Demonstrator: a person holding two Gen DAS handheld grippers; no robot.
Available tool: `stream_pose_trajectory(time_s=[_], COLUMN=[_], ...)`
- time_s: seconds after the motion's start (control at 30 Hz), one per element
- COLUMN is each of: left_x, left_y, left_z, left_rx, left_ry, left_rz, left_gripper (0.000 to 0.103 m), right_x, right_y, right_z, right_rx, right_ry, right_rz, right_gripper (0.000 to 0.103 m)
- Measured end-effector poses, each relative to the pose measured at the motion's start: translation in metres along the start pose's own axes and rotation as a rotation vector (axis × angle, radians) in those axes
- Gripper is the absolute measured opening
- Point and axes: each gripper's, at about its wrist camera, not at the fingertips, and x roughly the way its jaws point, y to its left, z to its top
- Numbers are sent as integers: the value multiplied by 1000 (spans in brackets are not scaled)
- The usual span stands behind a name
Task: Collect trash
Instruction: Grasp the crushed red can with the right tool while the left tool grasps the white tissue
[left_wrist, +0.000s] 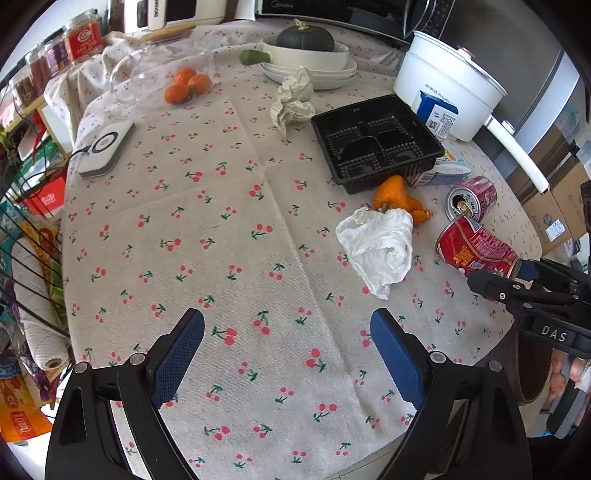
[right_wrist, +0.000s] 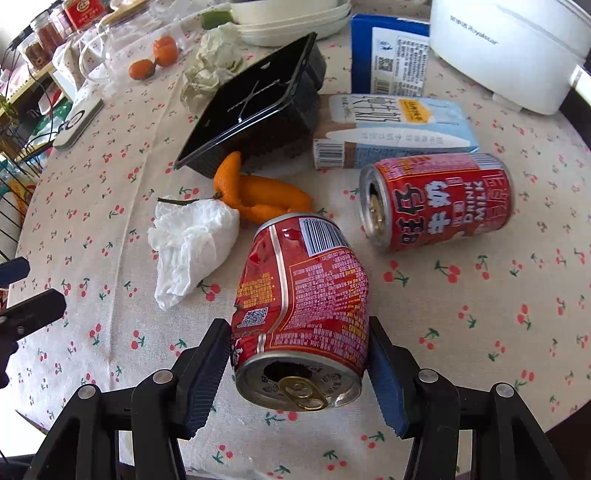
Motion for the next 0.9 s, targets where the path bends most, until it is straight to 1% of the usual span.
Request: stream_pose_trajectory(time_s=[0.13,0.23,0.33,0.4,0.47,0.53,0.57,0.6,0.67,0.77,0.87,0.9], left_x=[13,30,46,54,61,63,64,63,62,58,50,47], left_y=[-25,-45,-59,-64,-65,-66,-66,-67,-67,-64,-62,-62], left_z=[9,17,25,29,32,33,33,33,33,30,27,26], left_rx=[22,37,47,41,29,35,43,51,58,48,42,39], left_ry=[-2,15,24,17,13,-8,-14,-21,-22,-16,-14,-13], left_rz=[-42,-69,-59,-48,-48,-34,-31,-29,-54,-85,-107,-112], left_gripper=[93,93,92,89,77,72,64,60,42,31,22,22], right_x=[-13,-18,-23,-27,-31,-35,-38,-40,-43,-50,-58,-60], right_y=[-18,-28,-37,-43,-48,-53,-56,-59,-65,-71,-75,-76], right_z=[-4,-7,-10,-12,-14,-16,-18,-20,-23,-26,-29,-29], right_rx=[34,38,58,75,81,84,88,92,102,111,112,113], right_ry=[-10,-8,-8,-10,-14,-16,-18,-19,-22,-31,-47,-52], right_rz=[6,-3,-4,7,12,13,13,12,11,9,5,4], right_gripper=[62,62,62,62,62,62,62,62,62,62,62,62])
